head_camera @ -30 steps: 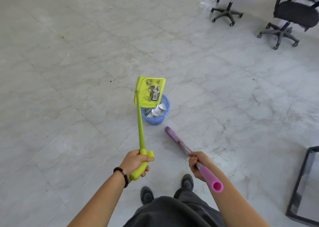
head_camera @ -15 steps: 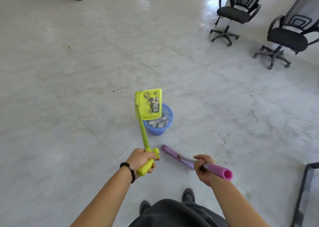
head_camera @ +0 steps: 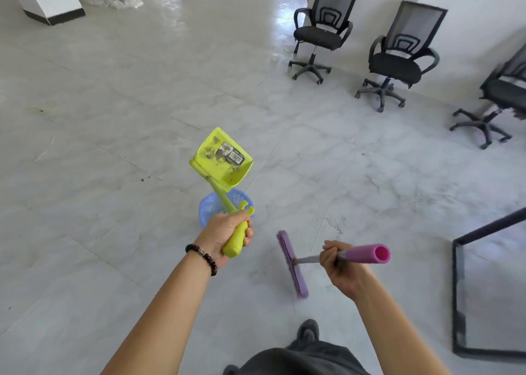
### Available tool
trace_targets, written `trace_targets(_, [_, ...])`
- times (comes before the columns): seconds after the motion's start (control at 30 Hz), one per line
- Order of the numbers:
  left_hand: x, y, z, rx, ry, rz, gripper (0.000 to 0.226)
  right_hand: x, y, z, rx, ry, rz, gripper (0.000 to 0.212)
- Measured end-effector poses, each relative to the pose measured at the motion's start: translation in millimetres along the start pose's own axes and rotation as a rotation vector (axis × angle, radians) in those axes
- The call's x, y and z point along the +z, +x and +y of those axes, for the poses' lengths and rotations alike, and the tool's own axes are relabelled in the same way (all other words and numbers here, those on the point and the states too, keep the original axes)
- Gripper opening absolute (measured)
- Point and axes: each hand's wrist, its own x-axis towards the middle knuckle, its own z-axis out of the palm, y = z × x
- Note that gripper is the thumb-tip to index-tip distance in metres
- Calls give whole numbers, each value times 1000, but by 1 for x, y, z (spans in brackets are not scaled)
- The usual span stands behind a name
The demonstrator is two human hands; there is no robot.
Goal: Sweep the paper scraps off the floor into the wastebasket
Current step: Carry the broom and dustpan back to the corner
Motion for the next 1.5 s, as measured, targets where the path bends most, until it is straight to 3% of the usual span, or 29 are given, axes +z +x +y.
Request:
trace_targets(0.07, [21, 15, 13, -25, -21, -58, 10, 5, -5, -22, -70, -1, -85, 81])
trace_targets(0.13, [43, 34, 22, -71, -28, -122, 11, 7, -5, -45, -115, 16, -129, 86])
trace_targets(0.27, [102, 79, 32, -181, 32, -189, 12, 11, 8, -100, -175, 18, -107, 28])
trace_targets(0.37, [152, 125, 42, -247, 32, -194, 7, 25, 21, -155, -290, -186, -41, 8])
trace_targets(0.63, [276, 243, 81, -468, 193, -186, 5, 52, 47, -310, -470, -316, 30, 52])
trace_targets(0.87, [347, 360, 84, -516, 237, -201, 5, 60, 110, -405, -551, -441, 39, 84])
trace_targets(1.03, [395, 487, 102, -537, 509, -268, 12, 71, 170, -484, -580, -899, 540, 32])
trace_targets(1.13, [435, 561, 128, -560, 587, -364, 13, 80, 200, -543, -510, -1150, 792, 27])
trace_targets(1.33, [556, 678, 188, -573, 715, -540, 19, 114, 213, -650, -539, -1034, 1156, 21])
trace_targets(1.5, [664, 755, 193, -445, 1048, -582, 20, 111, 221, -719, -636, -841, 1282, 21])
